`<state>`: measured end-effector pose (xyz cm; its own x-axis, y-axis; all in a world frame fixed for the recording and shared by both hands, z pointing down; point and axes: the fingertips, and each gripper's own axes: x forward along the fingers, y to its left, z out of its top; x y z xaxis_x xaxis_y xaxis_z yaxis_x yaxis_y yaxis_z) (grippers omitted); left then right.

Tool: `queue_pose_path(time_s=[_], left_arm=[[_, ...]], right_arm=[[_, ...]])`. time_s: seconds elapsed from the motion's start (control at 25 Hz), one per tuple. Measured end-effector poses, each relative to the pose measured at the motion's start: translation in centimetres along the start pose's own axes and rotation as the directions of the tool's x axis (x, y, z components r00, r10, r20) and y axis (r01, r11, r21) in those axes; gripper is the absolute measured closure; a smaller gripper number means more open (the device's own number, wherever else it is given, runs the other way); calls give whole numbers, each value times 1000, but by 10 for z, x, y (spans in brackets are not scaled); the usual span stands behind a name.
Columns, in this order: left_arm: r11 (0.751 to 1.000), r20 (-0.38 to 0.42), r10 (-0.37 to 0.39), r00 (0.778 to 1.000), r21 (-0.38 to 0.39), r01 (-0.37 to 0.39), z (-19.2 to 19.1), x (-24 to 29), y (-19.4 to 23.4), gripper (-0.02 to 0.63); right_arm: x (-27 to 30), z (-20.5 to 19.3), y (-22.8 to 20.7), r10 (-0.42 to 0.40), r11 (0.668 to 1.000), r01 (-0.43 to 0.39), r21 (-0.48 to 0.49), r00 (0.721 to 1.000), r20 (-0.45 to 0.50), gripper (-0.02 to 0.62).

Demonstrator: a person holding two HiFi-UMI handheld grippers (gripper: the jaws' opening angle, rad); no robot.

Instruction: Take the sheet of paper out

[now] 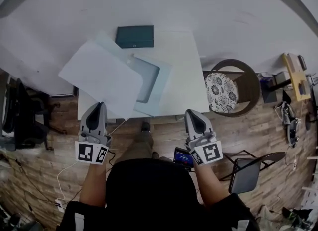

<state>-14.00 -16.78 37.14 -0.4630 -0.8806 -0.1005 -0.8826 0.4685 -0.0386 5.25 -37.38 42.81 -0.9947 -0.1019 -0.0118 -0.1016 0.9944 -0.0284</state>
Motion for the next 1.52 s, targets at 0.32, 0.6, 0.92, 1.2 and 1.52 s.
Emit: queue_pose_path(time_s=[0.32,0.6,0.92,1.2,1.52], left_arm=[[1000,-48,16,999,-7,-16,-1,-74,-20,604],[997,-60,26,998,-78,-30,-16,-119,-12,604],[989,-55,-19,998,-147,11,-22,-160,13,604],[991,-33,-49,998,-129,44,-17,-220,55,604],[982,-71,-103,992,-169,90,-46,-286,68,604]], right_arm=[[-55,-9,26,-49,998,48,32,999,4,586],[-77,-17,65,-67,998,67,20,998,-13,586],[-90,-17,118,-115,993,116,30,993,-34,586],[-90,-20,192,-141,990,141,-2,988,-59,586],[-110,-32,269,-158,987,157,-16,982,-99,586]])
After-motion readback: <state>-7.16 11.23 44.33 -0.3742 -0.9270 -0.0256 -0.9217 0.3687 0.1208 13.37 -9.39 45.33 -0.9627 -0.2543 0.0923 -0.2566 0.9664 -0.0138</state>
